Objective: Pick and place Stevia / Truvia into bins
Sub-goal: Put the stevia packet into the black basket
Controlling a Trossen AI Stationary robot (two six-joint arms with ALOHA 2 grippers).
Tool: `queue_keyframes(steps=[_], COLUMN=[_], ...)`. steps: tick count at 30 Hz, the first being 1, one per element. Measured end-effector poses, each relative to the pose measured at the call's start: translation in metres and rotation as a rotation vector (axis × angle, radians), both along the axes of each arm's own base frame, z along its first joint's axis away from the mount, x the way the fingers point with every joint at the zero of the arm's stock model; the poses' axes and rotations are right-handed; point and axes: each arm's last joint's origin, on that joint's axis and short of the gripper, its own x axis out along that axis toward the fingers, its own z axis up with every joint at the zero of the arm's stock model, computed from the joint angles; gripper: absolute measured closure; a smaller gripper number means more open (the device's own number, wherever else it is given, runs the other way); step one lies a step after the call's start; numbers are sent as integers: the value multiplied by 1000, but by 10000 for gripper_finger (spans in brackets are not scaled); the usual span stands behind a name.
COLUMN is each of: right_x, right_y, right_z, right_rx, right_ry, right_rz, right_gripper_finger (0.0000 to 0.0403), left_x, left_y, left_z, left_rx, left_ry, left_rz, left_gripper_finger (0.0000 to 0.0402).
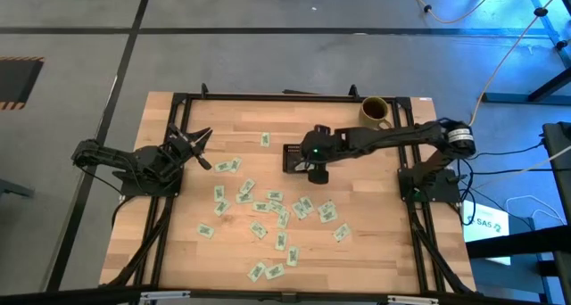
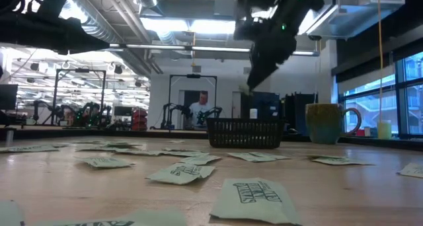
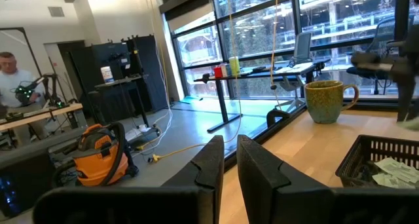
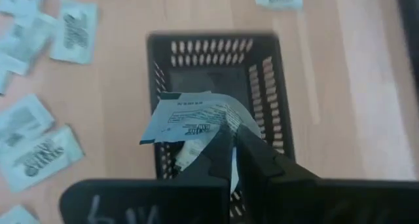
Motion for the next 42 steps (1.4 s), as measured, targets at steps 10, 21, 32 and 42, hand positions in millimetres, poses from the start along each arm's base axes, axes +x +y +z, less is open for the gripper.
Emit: queue_keyframes(steps=[10, 21, 32, 42], right_x=[3, 7, 7, -20], right_y=[-7, -8, -9, 21], right_z=[-41, -50, -50, -3], right_rx=[19, 12, -17, 65], right_ry=[105, 118, 116, 35], right_rz=[-27, -28, -69, -13], right_gripper_finger=[389, 388, 315, 291], left_x=[0, 0, 0, 1], left_y=[0, 0, 0, -2], left_z=[0, 0, 0, 1], left_rx=[0, 0, 0, -136], left_ry=[0, 0, 0, -156], left_rz=[0, 0, 0, -101], left_gripper_finger=[363, 366, 361, 366])
